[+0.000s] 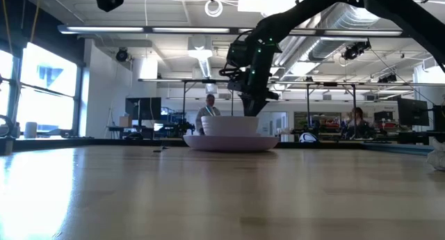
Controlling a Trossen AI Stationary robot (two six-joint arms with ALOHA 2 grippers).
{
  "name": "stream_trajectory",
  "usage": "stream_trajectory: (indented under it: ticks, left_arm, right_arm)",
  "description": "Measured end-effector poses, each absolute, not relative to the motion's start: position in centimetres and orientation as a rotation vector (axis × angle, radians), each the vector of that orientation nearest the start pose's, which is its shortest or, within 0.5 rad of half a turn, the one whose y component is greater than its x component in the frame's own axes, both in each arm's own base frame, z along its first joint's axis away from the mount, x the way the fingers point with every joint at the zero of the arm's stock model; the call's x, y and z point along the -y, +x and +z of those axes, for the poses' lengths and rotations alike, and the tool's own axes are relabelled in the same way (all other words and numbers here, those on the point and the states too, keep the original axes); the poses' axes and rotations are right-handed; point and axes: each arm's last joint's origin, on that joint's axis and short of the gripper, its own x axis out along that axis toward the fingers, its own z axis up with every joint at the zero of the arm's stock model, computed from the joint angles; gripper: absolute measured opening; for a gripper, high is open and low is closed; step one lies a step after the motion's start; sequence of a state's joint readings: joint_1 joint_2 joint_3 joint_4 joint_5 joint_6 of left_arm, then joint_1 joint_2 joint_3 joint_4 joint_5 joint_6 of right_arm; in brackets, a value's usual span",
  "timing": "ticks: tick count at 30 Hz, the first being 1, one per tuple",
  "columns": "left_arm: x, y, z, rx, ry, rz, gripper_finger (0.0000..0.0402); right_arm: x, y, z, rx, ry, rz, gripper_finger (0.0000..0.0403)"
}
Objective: Set table place
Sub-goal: Adjust the white bowl on the plate, then adjust the violet fork
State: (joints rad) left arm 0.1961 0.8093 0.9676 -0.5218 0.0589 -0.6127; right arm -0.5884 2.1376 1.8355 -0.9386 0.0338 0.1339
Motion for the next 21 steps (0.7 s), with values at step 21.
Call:
stream_trajectory:
  ticks: [21]
  left_arm:
    - [-3.9,17.8,31.8,-0.599,-0.676,0.569,0.0298]
  right_arm:
    - [19.5,34.3,31.4,-1.232,0.272,-0.719,0.0038]
